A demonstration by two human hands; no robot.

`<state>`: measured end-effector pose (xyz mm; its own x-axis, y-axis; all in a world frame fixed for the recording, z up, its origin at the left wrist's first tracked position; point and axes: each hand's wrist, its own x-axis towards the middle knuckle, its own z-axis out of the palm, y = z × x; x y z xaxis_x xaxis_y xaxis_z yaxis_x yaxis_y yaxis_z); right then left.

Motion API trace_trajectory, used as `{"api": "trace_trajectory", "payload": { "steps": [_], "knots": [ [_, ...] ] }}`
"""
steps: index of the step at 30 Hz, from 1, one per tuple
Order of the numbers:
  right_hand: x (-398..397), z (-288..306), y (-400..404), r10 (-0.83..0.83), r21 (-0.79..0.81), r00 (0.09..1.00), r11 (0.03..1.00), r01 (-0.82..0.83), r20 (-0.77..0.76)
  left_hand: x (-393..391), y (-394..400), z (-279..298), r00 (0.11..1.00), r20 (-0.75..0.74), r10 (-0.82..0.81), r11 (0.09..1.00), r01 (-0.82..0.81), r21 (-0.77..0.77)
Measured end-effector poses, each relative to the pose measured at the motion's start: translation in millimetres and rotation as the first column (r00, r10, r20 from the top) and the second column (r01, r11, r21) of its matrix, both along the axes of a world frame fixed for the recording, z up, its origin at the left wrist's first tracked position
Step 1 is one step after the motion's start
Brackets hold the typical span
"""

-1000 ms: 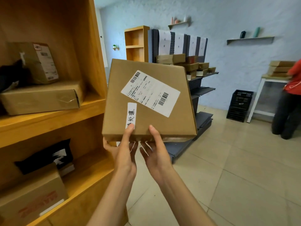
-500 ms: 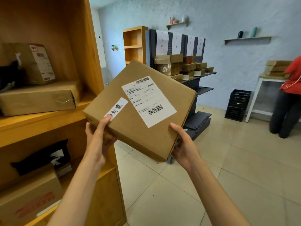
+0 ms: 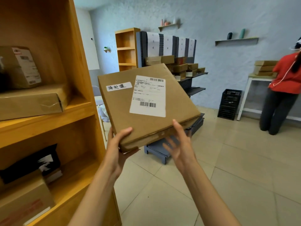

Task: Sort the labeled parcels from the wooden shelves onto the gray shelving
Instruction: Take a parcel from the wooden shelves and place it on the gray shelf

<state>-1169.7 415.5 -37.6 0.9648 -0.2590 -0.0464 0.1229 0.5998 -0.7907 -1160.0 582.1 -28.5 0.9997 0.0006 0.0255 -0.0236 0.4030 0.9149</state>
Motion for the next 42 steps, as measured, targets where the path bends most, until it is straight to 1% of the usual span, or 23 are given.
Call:
{"api": "trace_trajectory", "payload": {
  "steps": [2,4,6,9,14,23,27,31,35,38,42],
  "knots": [
    [-3,7,-29,-0.103,-0.003,0.995,0.995,0.103,-0.011,0,7,3,0.999,0.029,-0.021,0.999,0.02,0.036],
    [-6,13,-54,-0.109,-0.048,0.994,0.993,0.109,0.014,-1,7,8,0.998,0.059,-0.032,0.998,0.028,0.057],
    [-10,20,-69,-0.095,-0.121,0.995,0.988,0.1,0.044,0,0,14,0.997,0.076,-0.028,0.999,0.026,0.034],
    [-16,27,-88,-0.148,-0.24,0.986,0.957,0.164,0.083,2,-19,20,0.994,0.095,-0.054,0.999,0.054,0.003],
    [-33,24,-129,-0.249,-0.34,0.964,0.902,0.268,0.098,7,-66,27,0.987,0.152,-0.06,0.998,0.058,0.021],
    [-53,17,-203,-0.365,-0.368,0.905,0.828,0.423,0.217,9,-169,26,0.969,0.244,-0.044,0.999,0.049,-0.015],
    [-52,7,-226,-0.409,-0.367,0.888,0.809,0.459,0.208,19,-196,11,0.966,0.256,-0.024,0.999,0.015,0.037],
    [-38,-11,-244,-0.425,-0.335,0.884,0.818,0.467,0.194,46,-216,-8,0.959,0.282,-0.011,0.993,-0.023,0.116],
    [-6,-29,-262,-0.444,-0.299,0.882,0.83,0.472,0.158,91,-240,-26,0.954,0.299,-0.023,0.997,-0.001,0.079],
    [34,-32,-285,-0.457,-0.314,0.878,0.82,0.479,0.144,137,-264,-33,0.95,0.309,-0.039,0.998,0.022,0.057],
    [106,-22,-327,-0.479,-0.339,0.866,0.798,0.498,0.145,216,-308,-33,0.946,0.313,-0.086,0.995,0.068,0.068]
  ]
}}
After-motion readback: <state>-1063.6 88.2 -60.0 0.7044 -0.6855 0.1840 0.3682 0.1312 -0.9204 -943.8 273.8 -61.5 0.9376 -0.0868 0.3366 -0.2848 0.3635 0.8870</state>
